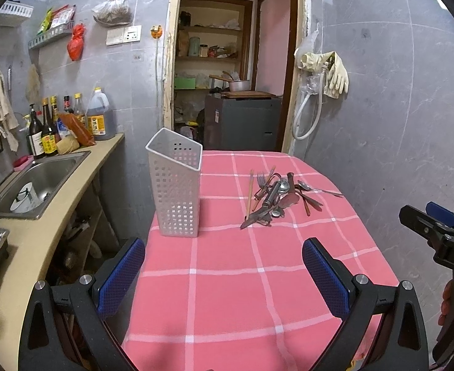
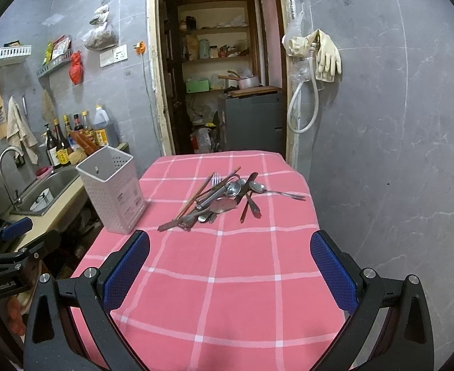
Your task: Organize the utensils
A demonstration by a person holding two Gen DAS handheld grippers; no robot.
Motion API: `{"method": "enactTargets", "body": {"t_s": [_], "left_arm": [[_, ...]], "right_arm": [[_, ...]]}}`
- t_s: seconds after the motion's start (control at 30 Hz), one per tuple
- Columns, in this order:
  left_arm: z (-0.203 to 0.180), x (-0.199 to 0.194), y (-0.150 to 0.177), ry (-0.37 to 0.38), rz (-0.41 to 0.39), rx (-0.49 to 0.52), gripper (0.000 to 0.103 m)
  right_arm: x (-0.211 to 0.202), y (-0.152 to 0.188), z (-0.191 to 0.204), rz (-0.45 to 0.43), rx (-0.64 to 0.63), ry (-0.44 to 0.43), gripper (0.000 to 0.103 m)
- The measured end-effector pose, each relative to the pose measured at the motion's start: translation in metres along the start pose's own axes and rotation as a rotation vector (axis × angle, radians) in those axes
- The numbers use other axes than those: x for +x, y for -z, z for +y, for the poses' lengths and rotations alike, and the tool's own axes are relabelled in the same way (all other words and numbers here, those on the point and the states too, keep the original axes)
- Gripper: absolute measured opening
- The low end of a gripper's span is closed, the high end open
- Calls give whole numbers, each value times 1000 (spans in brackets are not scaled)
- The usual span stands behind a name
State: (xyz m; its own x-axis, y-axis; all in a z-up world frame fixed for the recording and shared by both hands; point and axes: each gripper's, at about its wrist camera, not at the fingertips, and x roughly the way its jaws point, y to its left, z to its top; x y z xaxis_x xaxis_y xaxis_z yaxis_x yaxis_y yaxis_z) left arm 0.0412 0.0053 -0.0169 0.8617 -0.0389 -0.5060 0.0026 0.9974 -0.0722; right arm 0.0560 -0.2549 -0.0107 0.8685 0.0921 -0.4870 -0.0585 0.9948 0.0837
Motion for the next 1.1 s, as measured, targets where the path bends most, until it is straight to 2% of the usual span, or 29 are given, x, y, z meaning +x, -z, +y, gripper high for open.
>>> {"method": "enactTargets", "body": {"t_s": [0.4, 0.7, 1.1], "left_arm": [[6, 41, -43, 93, -97, 45, 102], [-2, 71, -92, 186, -168, 99, 102], [-27, 113, -116, 218, -137, 101, 103]], "right_arm": [[22, -38, 4, -45, 36, 84, 102], [29, -75, -3, -101, 44, 134, 102], [69, -100, -33, -86, 55, 142, 102]]}}
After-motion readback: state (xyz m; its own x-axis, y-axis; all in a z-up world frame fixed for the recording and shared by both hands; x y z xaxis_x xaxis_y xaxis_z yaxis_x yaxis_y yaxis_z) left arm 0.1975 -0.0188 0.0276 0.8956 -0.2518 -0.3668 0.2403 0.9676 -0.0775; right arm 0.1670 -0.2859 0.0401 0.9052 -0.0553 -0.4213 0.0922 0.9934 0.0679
